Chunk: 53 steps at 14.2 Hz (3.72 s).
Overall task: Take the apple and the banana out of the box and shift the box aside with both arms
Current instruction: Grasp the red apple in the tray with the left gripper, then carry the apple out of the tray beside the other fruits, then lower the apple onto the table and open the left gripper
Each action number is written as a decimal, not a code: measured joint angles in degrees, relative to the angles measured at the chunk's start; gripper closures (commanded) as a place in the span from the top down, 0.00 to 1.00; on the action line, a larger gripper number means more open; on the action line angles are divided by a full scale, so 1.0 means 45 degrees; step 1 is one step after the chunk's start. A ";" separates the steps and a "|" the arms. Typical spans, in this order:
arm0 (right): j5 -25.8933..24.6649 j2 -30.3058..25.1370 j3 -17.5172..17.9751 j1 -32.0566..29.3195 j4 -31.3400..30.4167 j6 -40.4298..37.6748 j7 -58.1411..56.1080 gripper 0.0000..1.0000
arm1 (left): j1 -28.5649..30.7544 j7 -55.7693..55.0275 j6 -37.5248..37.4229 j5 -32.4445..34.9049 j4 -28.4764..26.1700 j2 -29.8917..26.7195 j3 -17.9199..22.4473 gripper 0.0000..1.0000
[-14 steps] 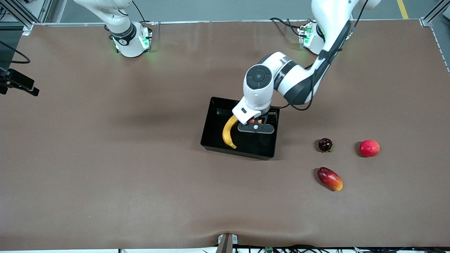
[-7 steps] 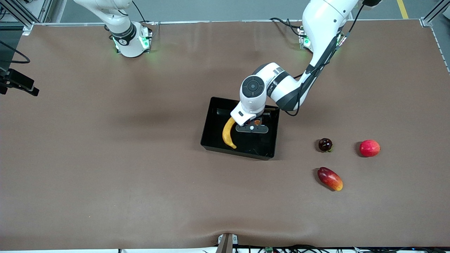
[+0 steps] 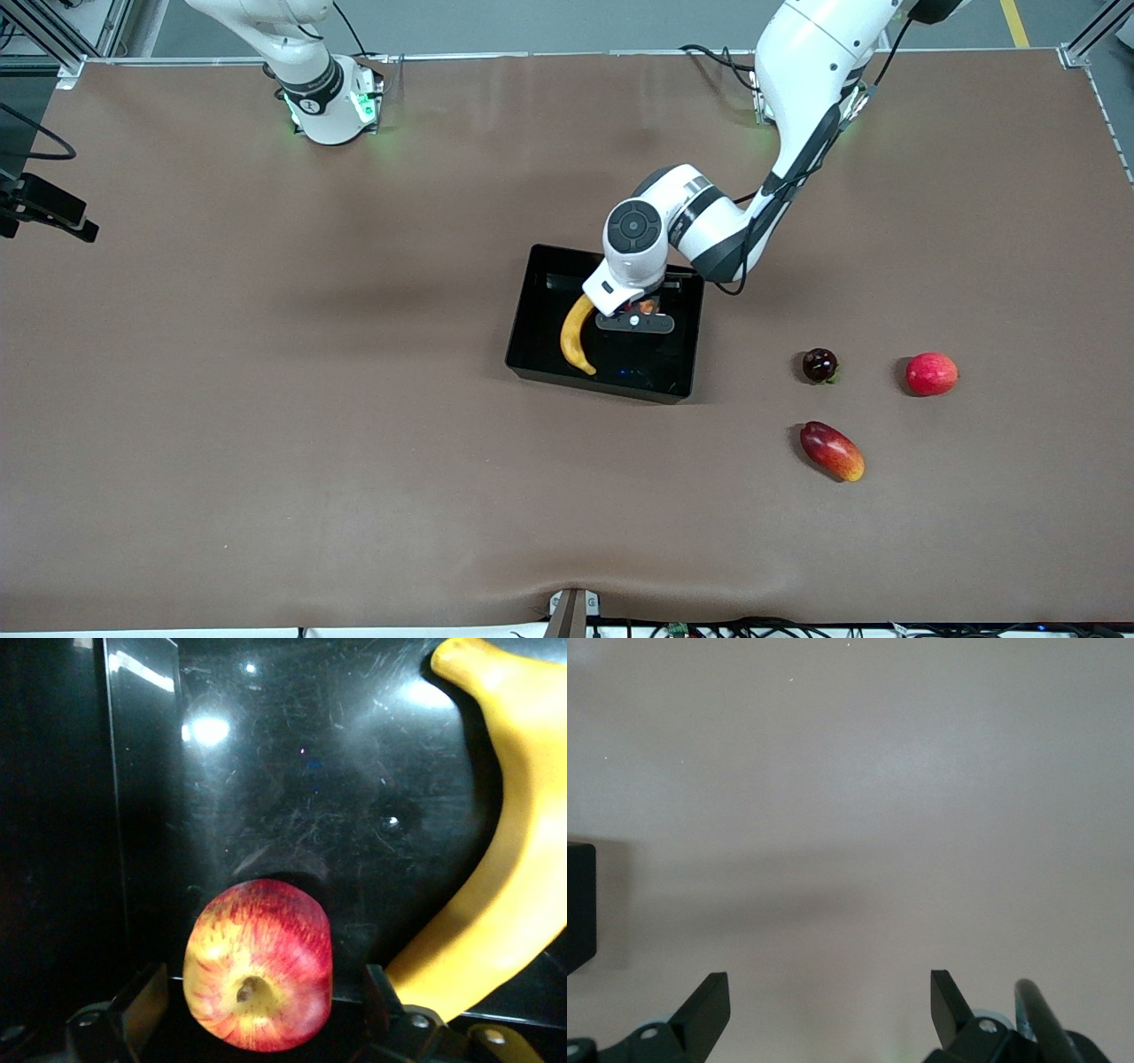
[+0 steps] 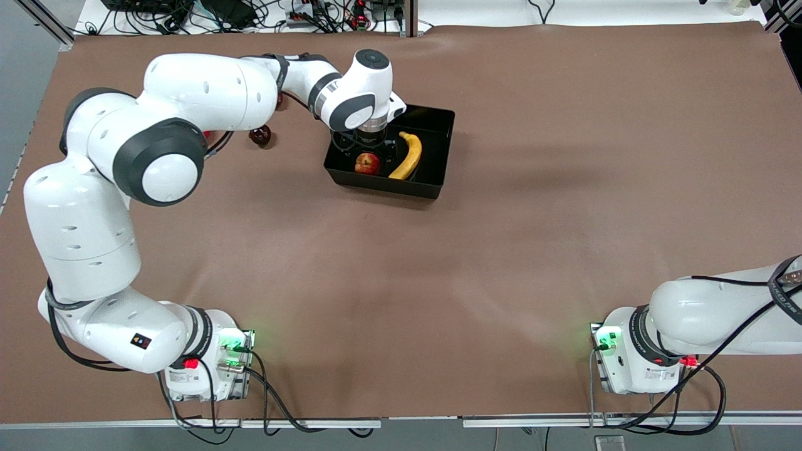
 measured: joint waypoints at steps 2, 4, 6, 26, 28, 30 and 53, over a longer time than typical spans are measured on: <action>0.0000 0.0000 0.0001 0.0000 0.0000 0.0000 0.0000 1.00 | -0.0063 0.0007 0.0066 0.0000 -0.0006 0.0122 -0.0007 0.16; 0.0000 0.0000 0.0000 0.0000 0.0001 0.0000 0.0000 1.00 | -0.0096 0.0024 0.0098 0.0000 0.0008 0.0138 -0.0012 0.00; 0.0000 0.0000 0.0000 0.0000 0.0005 0.0000 0.0000 1.00 | -0.0098 0.0030 0.0151 0.0000 0.0093 0.0130 -0.0015 0.00; 0.0000 0.0012 0.0002 0.0000 0.0043 -0.0001 0.0000 1.00 | 0.5079 0.6543 -0.4908 -0.0766 0.3756 -0.2876 0.0157 0.00; 0.0000 0.0014 0.0003 0.0000 0.0048 -0.0001 0.0000 1.00 | 0.5979 0.7626 -0.4824 -0.0764 0.3686 -0.2699 0.0181 0.00; 0.0000 0.0015 -0.0005 -0.0003 0.0051 -0.0001 0.0000 1.00 | 0.6748 0.8307 -0.4390 -0.0760 0.3583 -0.2395 0.0192 0.00; 0.0005 0.0056 -0.0015 -0.0052 0.0072 -0.0002 0.0000 1.00 | 0.8958 1.2529 0.2011 0.1508 0.4711 0.2997 0.0658 0.00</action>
